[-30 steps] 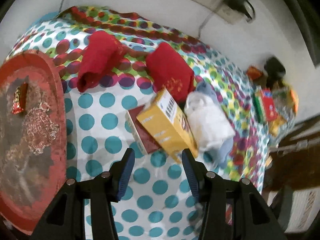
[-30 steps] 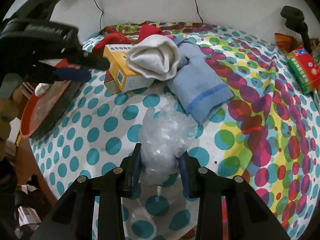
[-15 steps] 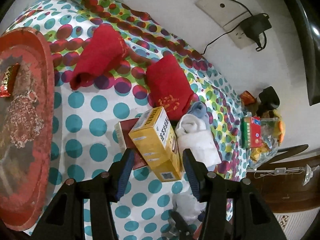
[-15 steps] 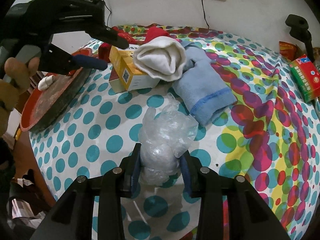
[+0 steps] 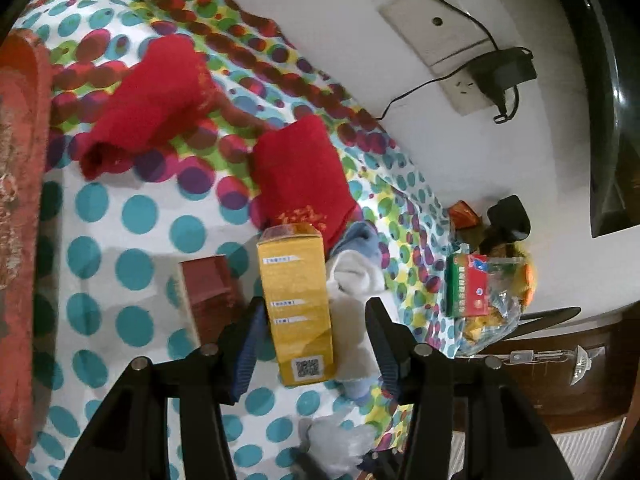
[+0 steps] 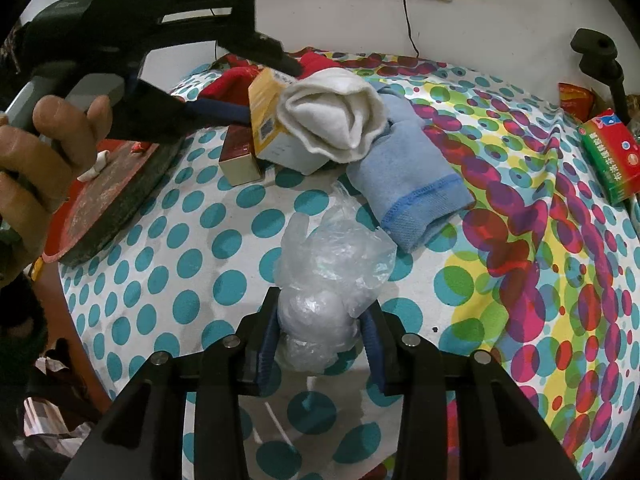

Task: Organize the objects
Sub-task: 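Grasp the yellow medicine box with the left tool while the right tool grasps the plastic bag, then carry the yellow box onto the red tray and release it with the left tool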

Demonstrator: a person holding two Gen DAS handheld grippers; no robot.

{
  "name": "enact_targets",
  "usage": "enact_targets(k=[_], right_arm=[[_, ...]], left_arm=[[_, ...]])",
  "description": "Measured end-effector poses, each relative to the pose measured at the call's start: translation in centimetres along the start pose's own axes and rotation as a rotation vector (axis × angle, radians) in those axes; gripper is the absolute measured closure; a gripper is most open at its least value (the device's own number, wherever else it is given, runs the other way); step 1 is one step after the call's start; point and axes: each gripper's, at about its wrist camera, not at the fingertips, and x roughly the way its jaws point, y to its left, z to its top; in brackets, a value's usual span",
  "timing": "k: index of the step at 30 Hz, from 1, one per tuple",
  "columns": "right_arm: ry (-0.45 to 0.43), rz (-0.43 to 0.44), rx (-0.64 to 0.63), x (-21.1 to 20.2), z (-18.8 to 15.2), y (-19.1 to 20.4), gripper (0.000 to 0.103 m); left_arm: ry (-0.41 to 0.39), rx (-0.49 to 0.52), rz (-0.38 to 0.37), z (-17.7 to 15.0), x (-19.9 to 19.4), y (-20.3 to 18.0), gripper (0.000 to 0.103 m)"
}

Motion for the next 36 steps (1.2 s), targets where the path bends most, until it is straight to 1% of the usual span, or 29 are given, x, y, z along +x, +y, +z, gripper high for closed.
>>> enact_targets(k=[4, 5, 7, 8, 9, 10, 13, 16, 18, 22, 26, 32, 36], right_arm=[[-0.001, 0.002, 0.002, 0.0, 0.0, -0.1, 0.065], [-0.001, 0.005, 0.002, 0.0, 0.0, 0.0, 0.064], [-0.001, 0.009, 0.004, 0.0, 0.0, 0.0, 0.063], [0.0, 0.011, 0.004, 0.0, 0.0, 0.1, 0.063], [0.0, 0.014, 0.004, 0.1, 0.1, 0.0, 0.061], [0.0, 0.018, 0.005, 0.0, 0.1, 0.0, 0.06], [-0.001, 0.02, 0.0, 0.1, 0.2, 0.1, 0.056], [-0.004, 0.01, -0.015, 0.2, 0.1, 0.4, 0.055], [-0.005, 0.004, -0.019, 0.2, 0.1, 0.4, 0.055], [-0.005, -0.005, -0.009, 0.3, 0.0, 0.4, 0.055], [-0.011, -0.029, -0.013, 0.3, 0.0, 0.5, 0.057], [-0.017, -0.077, -0.043, 0.5, -0.1, 1.1, 0.057], [-0.025, -0.098, -0.056, 0.5, -0.3, 1.5, 0.057]], left_arm=[[0.034, 0.05, 0.014, -0.2, 1.1, -1.4, 0.054], [0.04, 0.053, 0.028, -0.2, 1.3, -1.6, 0.053], [0.034, 0.077, 0.081, -0.2, 1.6, -2.2, 0.053], [0.028, 0.09, 0.11, -0.2, 1.7, -2.4, 0.056], [0.02, 0.116, 0.144, -0.2, 1.7, -2.8, 0.066], [0.004, 0.148, 0.183, -0.2, 1.6, -3.2, 0.07], [-0.003, 0.224, 0.237, -0.6, 1.4, -3.9, 0.071], [-0.003, 0.244, 0.233, -1.0, 0.6, -3.7, 0.071], [-0.016, 0.263, 0.24, -1.3, -0.2, -3.9, 0.071], [-0.061, 0.324, 0.289, -2.2, -2.5, -4.3, 0.071], [-0.092, 0.35, 0.321, -3.0, -5.2, -3.8, 0.071], [-0.144, 0.35, 0.375, -3.6, -9.4, -2.2, 0.071], [-0.175, 0.334, 0.433, -3.9, -11.6, -1.1, 0.07]])
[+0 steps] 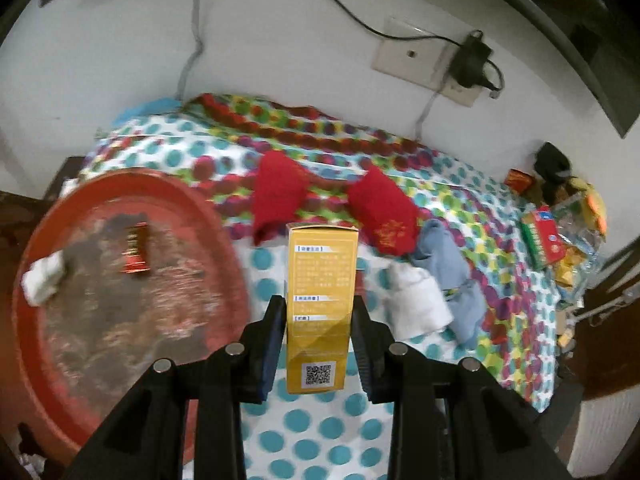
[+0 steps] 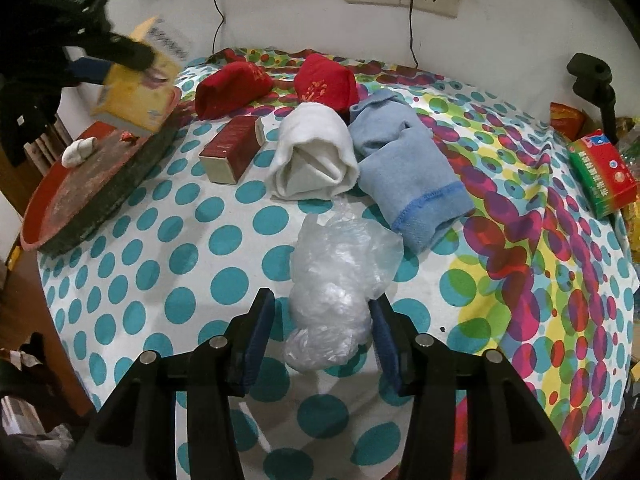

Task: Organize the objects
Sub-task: 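Carry the yellow box onto the red tray and release it with the left tool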

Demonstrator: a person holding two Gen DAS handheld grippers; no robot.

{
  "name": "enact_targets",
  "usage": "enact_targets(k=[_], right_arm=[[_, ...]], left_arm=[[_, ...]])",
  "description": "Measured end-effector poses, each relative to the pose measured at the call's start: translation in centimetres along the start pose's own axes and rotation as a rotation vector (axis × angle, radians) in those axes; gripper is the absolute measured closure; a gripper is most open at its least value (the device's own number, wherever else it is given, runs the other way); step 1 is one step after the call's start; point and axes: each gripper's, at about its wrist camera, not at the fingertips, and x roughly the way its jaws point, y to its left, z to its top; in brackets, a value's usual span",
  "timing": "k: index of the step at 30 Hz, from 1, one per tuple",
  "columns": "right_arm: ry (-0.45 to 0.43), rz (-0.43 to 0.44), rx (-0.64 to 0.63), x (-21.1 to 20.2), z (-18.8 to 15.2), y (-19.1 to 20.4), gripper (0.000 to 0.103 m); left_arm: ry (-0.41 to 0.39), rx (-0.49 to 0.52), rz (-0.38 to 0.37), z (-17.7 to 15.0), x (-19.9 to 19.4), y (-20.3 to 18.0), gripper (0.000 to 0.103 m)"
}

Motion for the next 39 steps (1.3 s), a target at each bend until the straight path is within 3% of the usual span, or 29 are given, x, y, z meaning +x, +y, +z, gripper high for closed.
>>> enact_targets(k=[19, 30, 35, 39], right_arm=[[-0.017, -0.044, -0.023, 0.0, -0.2, 0.7, 0.057], [-0.015, -0.046, -0.026, 0.0, -0.3, 0.7, 0.057], [-0.014, -0.046, -0.025, 0.0, -0.3, 0.7, 0.057], [-0.012, -0.047, -0.025, 0.0, -0.3, 0.7, 0.057]], left_arm=[[-0.053, -0.076, 0.187, -1.0, -4.3, 9.0, 0.07], [-0.02, -0.078, 0.281, 0.7, -2.8, 14.7, 0.07], [0.02, -0.078, 0.26, 1.4, -1.6, 16.9, 0.07], [0.03, -0.068, 0.286, 2.2, -0.7, 18.8, 0.07]])
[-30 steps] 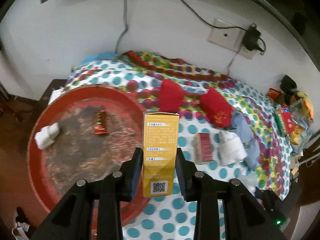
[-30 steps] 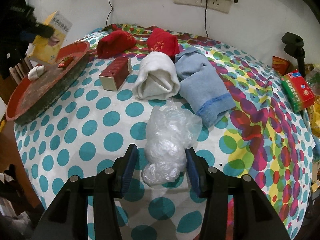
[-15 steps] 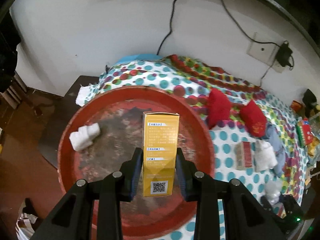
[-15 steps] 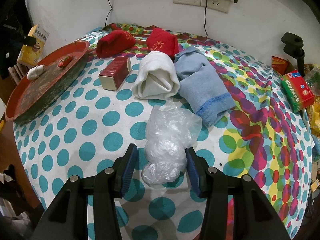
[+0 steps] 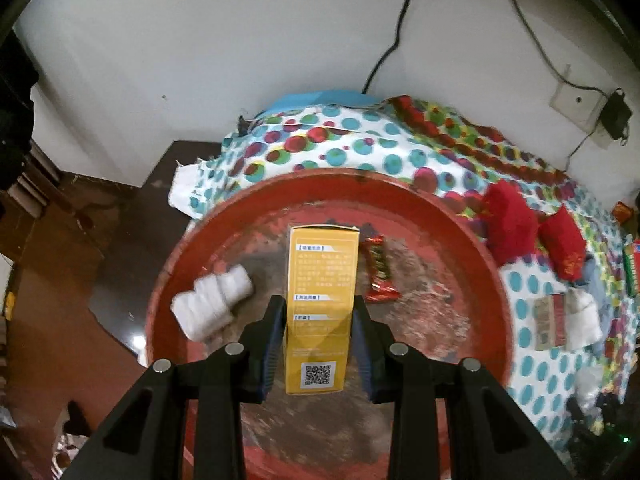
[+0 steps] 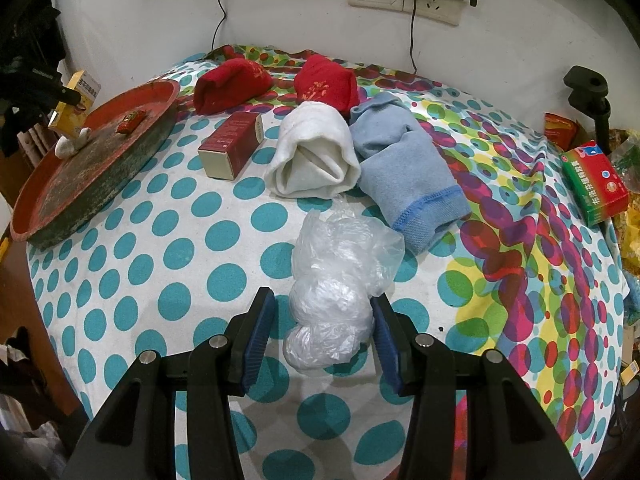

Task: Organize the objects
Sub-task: 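Carry the yellow box onto the red tray and release it with the left tool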

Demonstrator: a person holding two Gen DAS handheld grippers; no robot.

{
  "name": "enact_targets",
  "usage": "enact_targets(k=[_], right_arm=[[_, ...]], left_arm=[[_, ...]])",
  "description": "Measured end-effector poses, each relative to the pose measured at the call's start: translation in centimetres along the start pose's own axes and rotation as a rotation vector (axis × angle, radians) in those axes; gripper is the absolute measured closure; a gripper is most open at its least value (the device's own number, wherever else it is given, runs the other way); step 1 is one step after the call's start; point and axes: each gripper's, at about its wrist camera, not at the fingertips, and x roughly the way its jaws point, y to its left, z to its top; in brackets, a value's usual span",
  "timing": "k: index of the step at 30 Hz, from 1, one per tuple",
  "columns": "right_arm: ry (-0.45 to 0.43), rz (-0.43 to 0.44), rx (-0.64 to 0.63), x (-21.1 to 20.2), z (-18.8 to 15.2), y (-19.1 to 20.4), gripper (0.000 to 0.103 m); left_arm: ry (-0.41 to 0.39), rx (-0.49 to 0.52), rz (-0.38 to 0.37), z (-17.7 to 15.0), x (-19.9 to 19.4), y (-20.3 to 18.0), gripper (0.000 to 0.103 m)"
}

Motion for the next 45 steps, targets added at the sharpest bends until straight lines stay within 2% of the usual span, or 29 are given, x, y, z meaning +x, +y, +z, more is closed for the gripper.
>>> enact_targets(k=[7, 15, 25, 33, 42, 45], right_arm=[[0.005, -0.001, 0.0, 0.0, 0.0, 0.2, 0.057], [0.012, -0.002, 0.004, -0.1, -0.1, 0.2, 0.057], [0.02, -0.004, 0.007, -0.2, 0.0, 0.1, 0.057], [0.027, -0.011, 0.011, -0.1, 0.1, 0.1, 0.057], [0.033, -0.015, 0.016, -0.1, 0.1, 0.2, 0.057], [0.038, -0.016, 0.018, -0.1, 0.2, 0.2, 0.057]], left_arm=[[0.032, -0.01, 0.015, 1.4, 2.5, 1.6, 0.07], [0.051, -0.011, 0.028, 3.0, 4.7, 1.7, 0.07], [0.059, -0.002, 0.043, 3.2, 6.5, 2.6, 0.07], [0.014, -0.014, 0.039, 2.9, 5.9, 3.4, 0.07], [0.038, -0.022, 0.008, 1.3, 4.6, 4.0, 0.069], [0.021, 0.003, 0.016, 0.1, 3.3, 3.9, 0.069]])
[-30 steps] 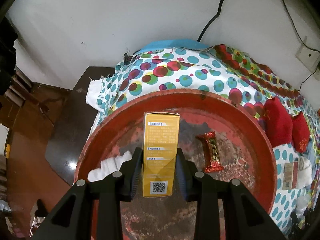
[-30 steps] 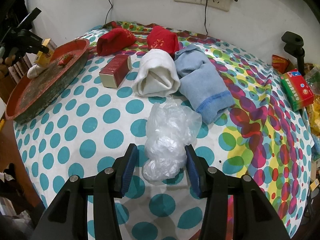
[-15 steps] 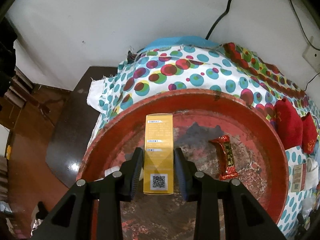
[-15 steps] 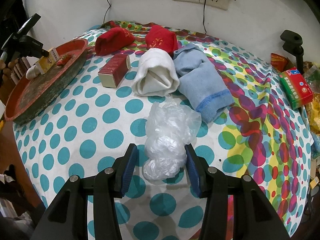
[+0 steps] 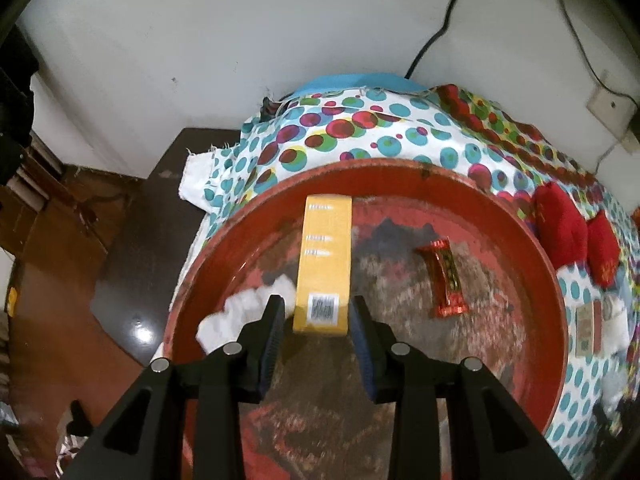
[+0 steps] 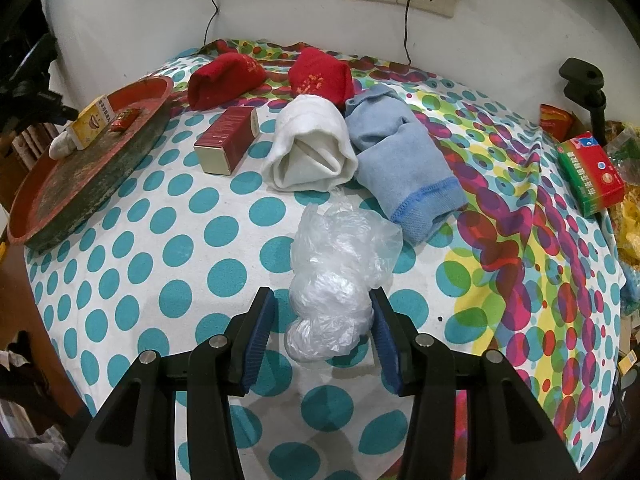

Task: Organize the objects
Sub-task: 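Carry the yellow box onto the red tray and release it with the left tool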

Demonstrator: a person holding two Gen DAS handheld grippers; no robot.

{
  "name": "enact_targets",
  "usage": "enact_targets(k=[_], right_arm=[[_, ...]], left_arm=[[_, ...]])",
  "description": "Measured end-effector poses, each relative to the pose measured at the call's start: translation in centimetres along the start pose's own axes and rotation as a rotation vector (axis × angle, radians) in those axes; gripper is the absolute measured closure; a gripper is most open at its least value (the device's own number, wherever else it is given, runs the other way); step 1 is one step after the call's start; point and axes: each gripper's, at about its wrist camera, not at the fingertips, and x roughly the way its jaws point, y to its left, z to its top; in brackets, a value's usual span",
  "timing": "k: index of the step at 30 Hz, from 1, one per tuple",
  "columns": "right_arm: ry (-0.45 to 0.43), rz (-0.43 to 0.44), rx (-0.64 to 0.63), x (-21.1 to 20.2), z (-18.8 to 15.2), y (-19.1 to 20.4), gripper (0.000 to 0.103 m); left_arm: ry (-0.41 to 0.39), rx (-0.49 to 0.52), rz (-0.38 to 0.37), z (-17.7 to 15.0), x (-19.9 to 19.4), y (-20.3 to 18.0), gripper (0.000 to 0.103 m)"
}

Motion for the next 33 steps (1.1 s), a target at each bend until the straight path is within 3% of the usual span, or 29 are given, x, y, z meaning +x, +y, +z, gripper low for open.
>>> enact_targets(k=[8, 12, 16, 28, 33], right_arm=[[0.011, -0.011, 0.012, 0.0, 0.1, 0.1, 0.057], [0.021, -0.013, 0.009, -0.1, 0.2, 0.3, 0.066], [0.032, -0.015, 0.015, -0.1, 0.3, 0.3, 0.069], [0.005, -0.004, 0.005, -2.1, 1.8, 1.8, 0.07], [-0.009, 0.039, -0.038, -2.5, 3.5, 4.6, 0.07]], left_arm=[[-0.022, 0.104, 0.058, -3.9, -3.2, -1.7, 0.068], [-0.048, 0.097, 0.032, -6.3, -4.8, -2.3, 0.065], [-0.032, 0.069, 0.04, -7.9, -5.6, -2.6, 0.065], [-0.122, 0.098, -0.067, -8.4, -8.8, -4.3, 0.06], [-0.123, 0.083, -0.063, -8.2, -9.4, -3.3, 0.06]])
